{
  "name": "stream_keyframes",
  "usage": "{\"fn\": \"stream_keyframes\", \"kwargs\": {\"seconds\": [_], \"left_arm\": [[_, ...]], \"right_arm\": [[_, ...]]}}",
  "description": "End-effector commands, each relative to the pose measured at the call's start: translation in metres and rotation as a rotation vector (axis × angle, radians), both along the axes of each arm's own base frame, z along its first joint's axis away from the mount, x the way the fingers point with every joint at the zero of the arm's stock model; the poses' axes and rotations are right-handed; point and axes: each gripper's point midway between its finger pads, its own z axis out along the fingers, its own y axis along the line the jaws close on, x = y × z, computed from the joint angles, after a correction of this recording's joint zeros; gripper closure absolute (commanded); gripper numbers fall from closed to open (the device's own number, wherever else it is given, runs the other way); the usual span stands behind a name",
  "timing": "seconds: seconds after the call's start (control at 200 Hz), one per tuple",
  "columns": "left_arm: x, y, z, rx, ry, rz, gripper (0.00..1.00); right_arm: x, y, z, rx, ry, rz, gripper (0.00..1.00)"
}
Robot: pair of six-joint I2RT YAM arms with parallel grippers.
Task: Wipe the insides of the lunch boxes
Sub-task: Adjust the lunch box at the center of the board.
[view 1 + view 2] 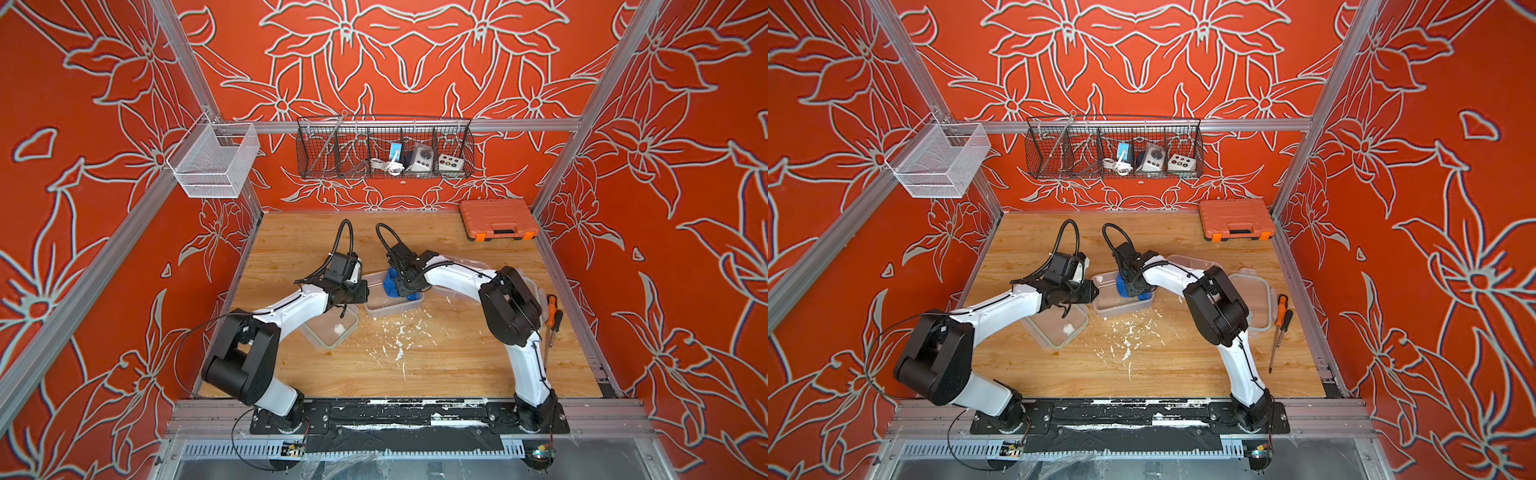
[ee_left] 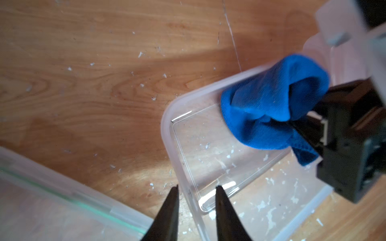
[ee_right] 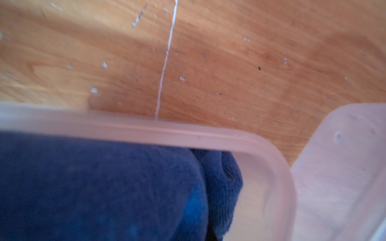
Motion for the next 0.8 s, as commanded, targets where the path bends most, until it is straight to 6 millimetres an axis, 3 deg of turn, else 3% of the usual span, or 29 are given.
{"fn": "stream_keyframes", "kwargs": {"seconds": [0.0, 0.115, 0.185, 0.525, 0.796], "left_arm": [[-0.004, -0.004, -0.013, -0.012, 0.030, -0.029, 0.81], [-0.004, -0.008, -0.018, -0.023, 0.047, -0.047, 0.96], [-0.002, -0.012, -0.016, -0.035, 0.037, -0.056, 1.00], [-0.002, -0.020, -0.015, -0.058, 0.030, -0.079, 1.00], [0.001, -0.021, -0.008, -0.072, 0.013, -0.072, 1.00]], "right_arm": [[-0.005, 0.014, -0.023, 0.061, 0.072, -0.026, 1.00], [-0.006, 0.030, -0.031, 0.107, 0.104, -0.034, 1.00], [-0.009, 0.041, -0.036, 0.138, 0.120, -0.038, 1.00], [-0.015, 0.096, -0.033, 0.231, 0.154, -0.010, 1.00], [-0.043, 0.130, -0.054, 0.238, 0.242, 0.044, 1.00]]}}
